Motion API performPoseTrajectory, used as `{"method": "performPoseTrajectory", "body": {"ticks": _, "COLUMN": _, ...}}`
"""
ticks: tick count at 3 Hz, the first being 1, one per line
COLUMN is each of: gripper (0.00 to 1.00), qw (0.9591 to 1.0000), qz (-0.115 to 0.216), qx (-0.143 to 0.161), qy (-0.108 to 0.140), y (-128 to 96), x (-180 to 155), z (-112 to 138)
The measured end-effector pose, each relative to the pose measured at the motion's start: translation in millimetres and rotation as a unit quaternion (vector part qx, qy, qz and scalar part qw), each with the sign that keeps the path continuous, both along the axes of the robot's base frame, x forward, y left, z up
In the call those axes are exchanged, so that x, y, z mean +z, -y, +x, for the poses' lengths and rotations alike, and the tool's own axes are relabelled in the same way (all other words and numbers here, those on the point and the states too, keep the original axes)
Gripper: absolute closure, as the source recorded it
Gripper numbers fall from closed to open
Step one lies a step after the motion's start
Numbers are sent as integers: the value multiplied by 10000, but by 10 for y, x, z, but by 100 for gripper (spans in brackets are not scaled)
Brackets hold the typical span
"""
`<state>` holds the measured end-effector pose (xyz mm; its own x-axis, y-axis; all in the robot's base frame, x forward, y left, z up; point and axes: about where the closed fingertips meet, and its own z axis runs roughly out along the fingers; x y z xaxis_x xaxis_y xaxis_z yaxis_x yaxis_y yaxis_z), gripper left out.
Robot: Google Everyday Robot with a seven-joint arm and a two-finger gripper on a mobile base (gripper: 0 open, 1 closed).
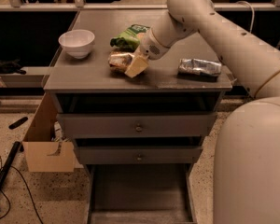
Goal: Place orange can into bottom drawer
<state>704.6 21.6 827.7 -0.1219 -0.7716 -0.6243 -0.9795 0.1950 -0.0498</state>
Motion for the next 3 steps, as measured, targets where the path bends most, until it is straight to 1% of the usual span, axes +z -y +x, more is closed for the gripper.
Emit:
{"method": "performPoseTrajectory", "body": {"ticks": 1, "gripper": 100, "qw": 10000, "qz": 0, "qx": 0, "qy": 0, "y": 0, "x": 0, "z": 0}}
{"method": "performPoseTrajectory", "body": {"ticks": 2, "gripper": 100, "qw": 10000, "qz": 0, "qx": 0, "qy": 0, "y": 0, "x": 0, "z": 0}}
{"method": "performPoseTrajectory", "body": {"ticks": 3, "gripper": 100, "qw": 10000, "qz": 29, "qx": -51, "qy": 32, "y": 60, "x": 44, "z": -34}}
